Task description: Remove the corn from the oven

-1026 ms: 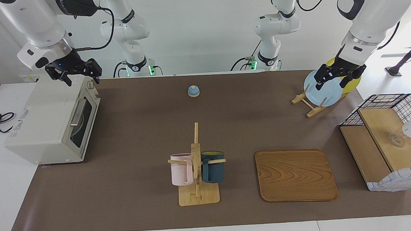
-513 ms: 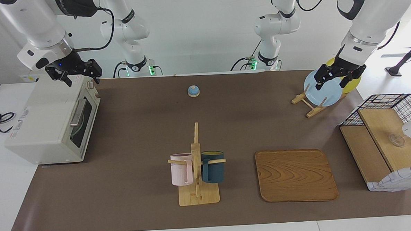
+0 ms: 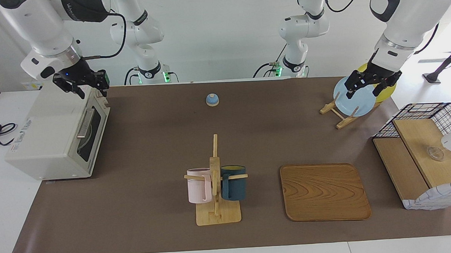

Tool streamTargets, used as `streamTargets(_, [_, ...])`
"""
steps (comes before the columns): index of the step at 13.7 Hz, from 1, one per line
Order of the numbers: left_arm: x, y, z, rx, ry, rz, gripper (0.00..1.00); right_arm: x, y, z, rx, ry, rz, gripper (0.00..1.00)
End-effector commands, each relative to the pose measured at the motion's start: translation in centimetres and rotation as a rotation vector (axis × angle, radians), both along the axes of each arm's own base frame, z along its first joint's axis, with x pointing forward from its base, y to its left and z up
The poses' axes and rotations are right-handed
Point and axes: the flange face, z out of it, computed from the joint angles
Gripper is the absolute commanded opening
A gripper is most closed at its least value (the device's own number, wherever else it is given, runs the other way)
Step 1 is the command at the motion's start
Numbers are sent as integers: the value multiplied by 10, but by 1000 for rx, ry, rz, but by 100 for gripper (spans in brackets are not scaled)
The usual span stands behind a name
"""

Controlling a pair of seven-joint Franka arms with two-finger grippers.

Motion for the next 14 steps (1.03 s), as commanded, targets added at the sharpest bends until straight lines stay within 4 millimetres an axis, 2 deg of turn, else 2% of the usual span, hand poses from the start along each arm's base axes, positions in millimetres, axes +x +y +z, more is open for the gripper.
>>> streamTargets(1, [-5,4,2,16,-8,-1,100,-28,-20,-42,29,-55,1,0])
streamTargets(3, [-5,4,2,16,-8,-1,100,-40,-35,-63,13,-60,-22,0])
streamTargets(6, [-4,4,2,16,-14,-1,100,-40,-53,-84,-18,-65,-40,0])
streamTargets(11, [-4,-1,2,16,-14,-4,100,-40,-73,-104,-58,-68,-26,0])
streamTargets(14, [-4,-1,3,16,-17,-5,100,-37,-92,-117,-60,-67,6,0])
